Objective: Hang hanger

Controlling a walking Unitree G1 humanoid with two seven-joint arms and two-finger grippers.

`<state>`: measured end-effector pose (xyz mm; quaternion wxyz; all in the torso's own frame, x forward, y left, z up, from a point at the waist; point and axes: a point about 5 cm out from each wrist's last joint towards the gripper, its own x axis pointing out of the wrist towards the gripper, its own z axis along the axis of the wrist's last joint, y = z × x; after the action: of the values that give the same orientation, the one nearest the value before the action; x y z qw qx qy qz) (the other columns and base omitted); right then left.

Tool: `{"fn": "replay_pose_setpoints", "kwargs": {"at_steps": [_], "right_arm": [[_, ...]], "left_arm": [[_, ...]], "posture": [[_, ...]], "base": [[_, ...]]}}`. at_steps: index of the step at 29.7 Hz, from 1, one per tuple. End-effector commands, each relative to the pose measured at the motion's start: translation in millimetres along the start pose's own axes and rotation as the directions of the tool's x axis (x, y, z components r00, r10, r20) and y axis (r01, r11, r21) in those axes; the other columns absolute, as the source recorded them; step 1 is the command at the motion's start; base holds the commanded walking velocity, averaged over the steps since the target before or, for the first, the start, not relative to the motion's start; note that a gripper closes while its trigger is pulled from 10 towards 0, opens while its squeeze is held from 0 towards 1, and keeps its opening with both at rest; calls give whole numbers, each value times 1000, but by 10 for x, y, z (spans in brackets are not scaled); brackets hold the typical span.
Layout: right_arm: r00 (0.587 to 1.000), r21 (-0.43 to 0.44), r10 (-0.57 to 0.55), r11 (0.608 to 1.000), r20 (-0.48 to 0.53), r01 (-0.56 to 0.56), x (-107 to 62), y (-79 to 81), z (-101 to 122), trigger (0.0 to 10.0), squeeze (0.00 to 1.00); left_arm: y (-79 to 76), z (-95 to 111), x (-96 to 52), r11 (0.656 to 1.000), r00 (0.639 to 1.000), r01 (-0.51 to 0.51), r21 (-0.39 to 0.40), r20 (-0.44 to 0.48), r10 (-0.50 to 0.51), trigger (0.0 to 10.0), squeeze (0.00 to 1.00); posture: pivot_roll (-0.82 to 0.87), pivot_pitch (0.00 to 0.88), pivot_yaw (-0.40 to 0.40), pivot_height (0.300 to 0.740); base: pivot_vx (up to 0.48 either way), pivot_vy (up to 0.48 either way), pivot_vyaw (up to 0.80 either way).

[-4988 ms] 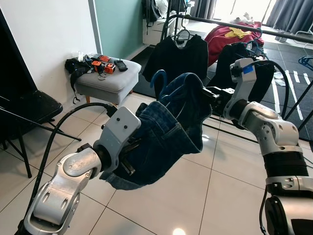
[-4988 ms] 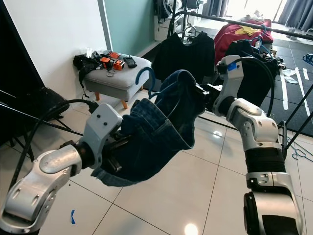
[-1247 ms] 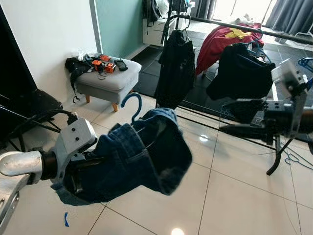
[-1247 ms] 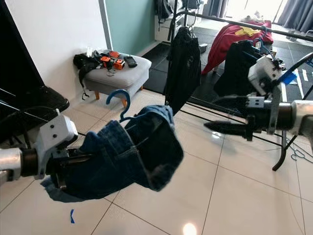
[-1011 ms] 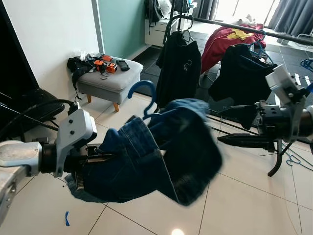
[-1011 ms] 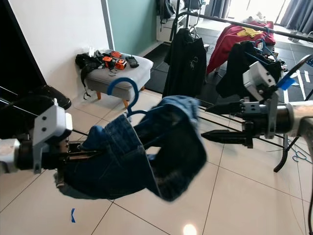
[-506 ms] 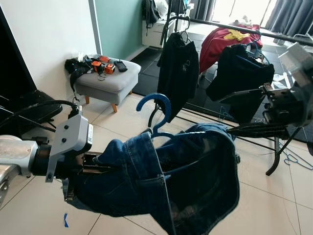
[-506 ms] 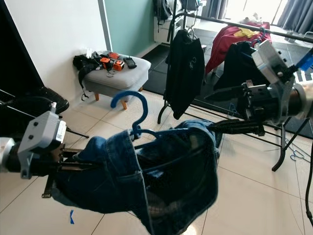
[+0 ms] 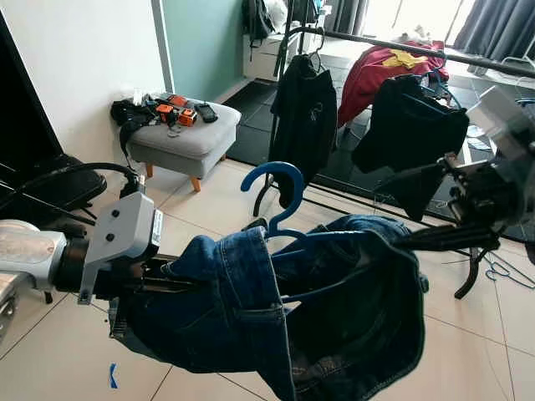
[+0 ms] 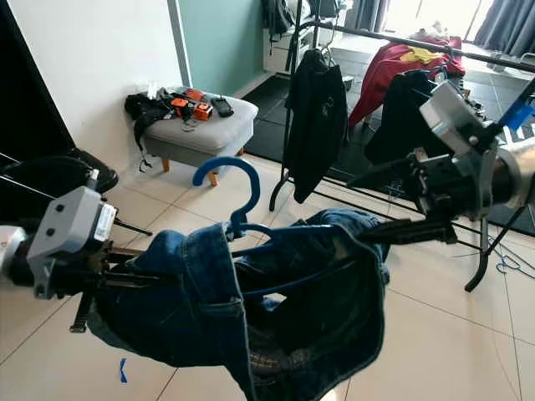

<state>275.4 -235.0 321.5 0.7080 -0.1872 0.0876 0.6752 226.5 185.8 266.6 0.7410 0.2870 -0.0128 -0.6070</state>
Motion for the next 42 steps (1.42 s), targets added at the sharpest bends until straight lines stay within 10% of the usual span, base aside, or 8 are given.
{"fn": "replay_pose_setpoints", "kwargs": {"at_steps": [1, 12, 13, 15, 16, 34, 35, 42], "right_arm": [[999, -3, 30, 1000, -15, -30, 27, 29, -3, 10000, 0], [985, 59, 170, 984, -18, -169, 282, 134, -152, 10000, 0], [983, 69, 183, 981, -24, -181, 320, 137, -183, 4196, 0], [983, 69, 183, 981, -24, -181, 320, 137, -183, 4196, 0], [982, 77, 185, 980, -32, -182, 342, 129, -210, 0, 0], [982, 95, 182, 980, -45, -177, 348, 110, -244, 0, 0], [983, 93, 179, 980, -49, -174, 355, 106, -250, 0, 0], [993, 93, 99, 991, -58, -93, 425, 32, -329, 0, 0]], "left_arm": [[12, 66, -3, 999, 1000, 16, 32, 25, -17, 10000, 0], [35, 163, 100, 997, 997, 19, 69, 75, -24, 10000, 0], [43, 191, 126, 997, 996, 19, 79, 87, -26, 10000, 0], [43, 191, 126, 997, 996, 19, 79, 87, -26, 10000, 0], [52, 211, 145, 996, 995, 18, 88, 95, -27, 10000, 0], [81, 163, 202, 997, 996, 20, 75, 87, -27, 10000, 0], [79, 103, 205, 999, 998, 32, 34, 52, -33, 10000, 1000], [100, -221, 139, 993, 996, -50, -109, -79, 41, 10000, 1000]], "posture": [[-85, 30, -52, 740], [-77, 23, -54, 740], [-76, 25, -53, 740], [-76, 25, -53, 740], [-76, 26, -51, 740], [-83, 27, -51, 740], [-83, 27, -51, 740], [-84, 29, -52, 740]], "base": [[0, 0, 0], [0, 0, 0], [0, 0, 0], [0, 0, 0], [0, 0, 0], [0, 0, 0], [0, 0, 0], [0, 0, 0]]}}
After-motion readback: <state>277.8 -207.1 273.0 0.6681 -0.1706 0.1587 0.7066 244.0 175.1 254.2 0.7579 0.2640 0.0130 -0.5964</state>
